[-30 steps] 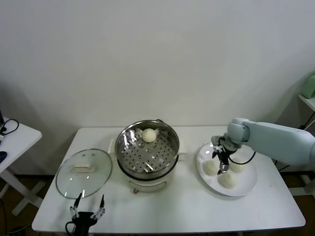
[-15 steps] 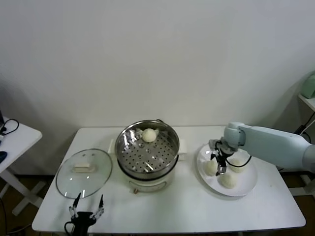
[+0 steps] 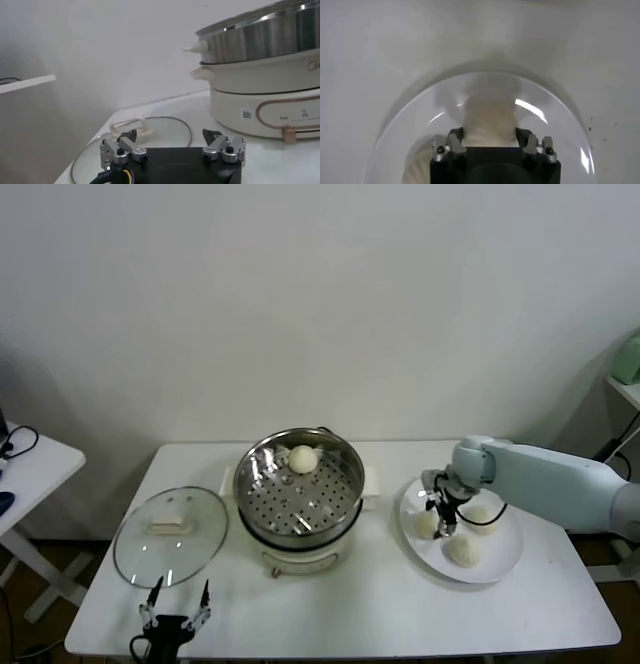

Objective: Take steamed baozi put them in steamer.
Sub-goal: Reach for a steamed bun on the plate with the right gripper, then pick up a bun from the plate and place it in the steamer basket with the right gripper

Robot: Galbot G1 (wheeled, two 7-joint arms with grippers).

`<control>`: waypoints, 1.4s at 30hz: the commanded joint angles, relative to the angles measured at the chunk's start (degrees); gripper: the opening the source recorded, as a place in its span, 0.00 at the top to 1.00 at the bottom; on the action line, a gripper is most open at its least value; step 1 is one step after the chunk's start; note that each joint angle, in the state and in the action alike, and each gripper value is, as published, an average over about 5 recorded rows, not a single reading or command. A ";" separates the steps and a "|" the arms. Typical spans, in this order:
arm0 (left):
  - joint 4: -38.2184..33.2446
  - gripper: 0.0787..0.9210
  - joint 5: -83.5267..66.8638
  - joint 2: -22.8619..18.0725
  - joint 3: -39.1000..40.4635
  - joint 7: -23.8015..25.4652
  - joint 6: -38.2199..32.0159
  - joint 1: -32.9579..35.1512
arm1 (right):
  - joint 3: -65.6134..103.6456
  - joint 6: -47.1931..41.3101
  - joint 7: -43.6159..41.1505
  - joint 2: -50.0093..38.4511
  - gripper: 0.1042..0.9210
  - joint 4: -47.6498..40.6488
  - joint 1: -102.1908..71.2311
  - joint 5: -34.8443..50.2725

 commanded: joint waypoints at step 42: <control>-1.11 0.12 0.51 -0.04 2.36 -0.07 -0.05 0.13 | -13.22 -11.05 4.08 13.57 0.34 25.13 44.54 38.53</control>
